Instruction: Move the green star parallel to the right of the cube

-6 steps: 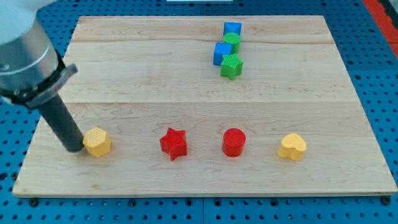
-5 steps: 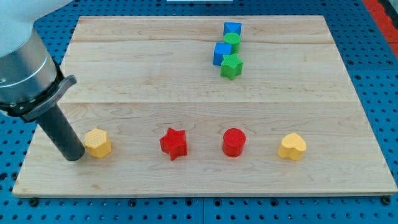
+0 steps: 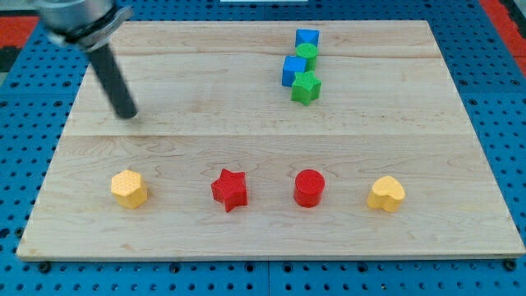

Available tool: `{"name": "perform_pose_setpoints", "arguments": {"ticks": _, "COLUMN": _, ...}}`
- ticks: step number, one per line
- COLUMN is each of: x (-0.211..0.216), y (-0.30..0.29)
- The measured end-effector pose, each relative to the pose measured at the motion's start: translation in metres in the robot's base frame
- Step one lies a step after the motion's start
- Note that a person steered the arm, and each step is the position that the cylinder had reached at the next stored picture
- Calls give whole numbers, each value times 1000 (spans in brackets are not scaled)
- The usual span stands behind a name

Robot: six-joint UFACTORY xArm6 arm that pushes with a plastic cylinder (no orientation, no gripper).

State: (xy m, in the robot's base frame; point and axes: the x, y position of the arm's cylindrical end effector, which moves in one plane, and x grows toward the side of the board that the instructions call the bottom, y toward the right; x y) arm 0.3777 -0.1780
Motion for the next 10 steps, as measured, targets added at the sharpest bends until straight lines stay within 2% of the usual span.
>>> {"name": "perform_pose_setpoints", "arguments": {"ticks": 1, "x": -15, "y": 72}}
{"name": "perform_pose_setpoints", "arguments": {"ticks": 3, "x": -15, "y": 122}}
{"name": "perform_pose_setpoints", "arguments": {"ticks": 6, "x": -24, "y": 332}}
{"name": "perform_pose_setpoints", "arguments": {"ticks": 7, "x": -27, "y": 320}}
{"name": "perform_pose_setpoints", "arguments": {"ticks": 8, "x": -57, "y": 295}}
{"name": "perform_pose_setpoints", "arguments": {"ticks": 9, "x": -77, "y": 297}}
{"name": "perform_pose_setpoints", "arguments": {"ticks": 10, "x": -110, "y": 267}}
